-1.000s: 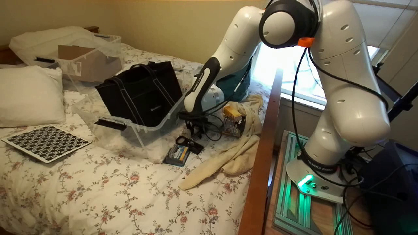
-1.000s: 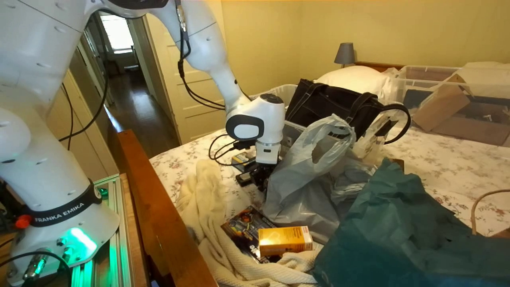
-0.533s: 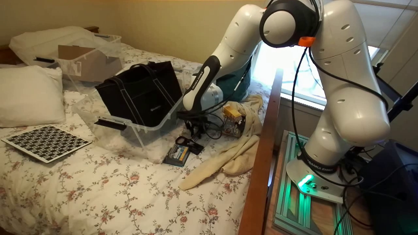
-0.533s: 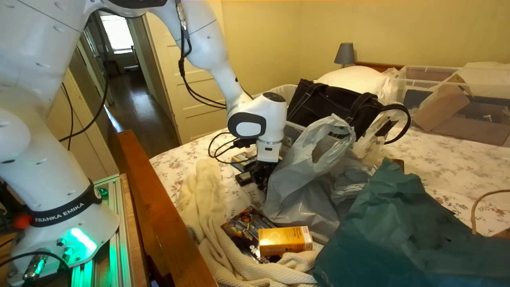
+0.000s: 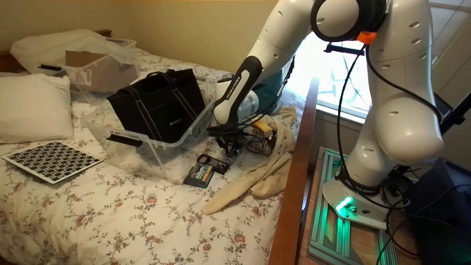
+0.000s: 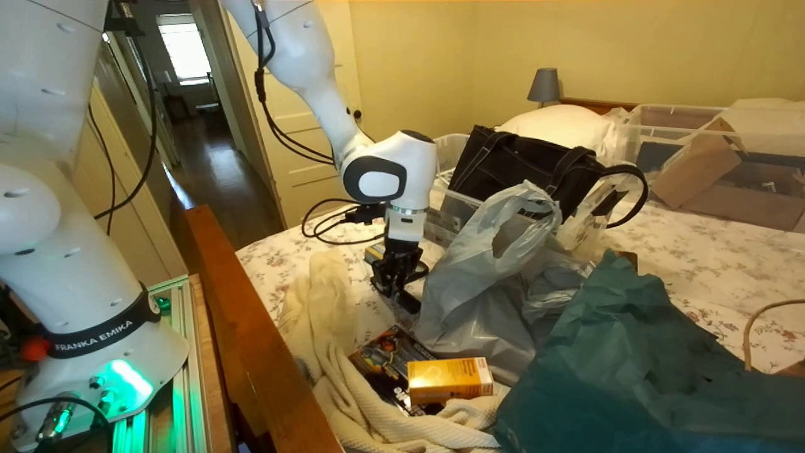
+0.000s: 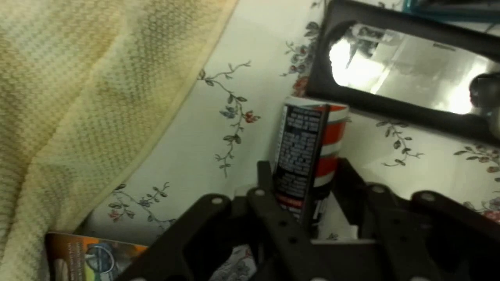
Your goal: Pick up the small bottle with the black lid and place it in the shopping bag
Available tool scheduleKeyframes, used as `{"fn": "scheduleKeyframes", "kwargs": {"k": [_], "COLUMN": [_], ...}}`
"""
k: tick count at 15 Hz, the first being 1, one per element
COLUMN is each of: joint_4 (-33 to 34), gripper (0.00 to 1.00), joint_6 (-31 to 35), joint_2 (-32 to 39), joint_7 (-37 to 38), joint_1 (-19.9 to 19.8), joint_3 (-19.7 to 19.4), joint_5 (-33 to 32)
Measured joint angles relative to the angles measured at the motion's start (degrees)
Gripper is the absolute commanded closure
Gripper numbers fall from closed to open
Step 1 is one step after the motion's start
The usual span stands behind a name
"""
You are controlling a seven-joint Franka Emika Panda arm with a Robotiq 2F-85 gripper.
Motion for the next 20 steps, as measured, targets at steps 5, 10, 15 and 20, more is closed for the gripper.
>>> {"fn": "scheduleKeyframes", "kwargs": {"k": [5,10,15,20], "joint_4": [-5.1,-10.2,-13.0,-12.7], "gripper": [0.82,0.82,0.82,0.82], "joint_6": [-1.0,-1.6,-3.7,-5.1], "joint_2": [-6.6,-14.7,-23.4,-30.2], "joint_7": [3.9,14.1,24.1,26.9], "joint_1": [2.8,5.9,5.0,0.1], "joint_3": [-1.7,-4.0,-3.0,1.6], "joint_5": [-9.5,-24.5,-38.2,-47.5]}}
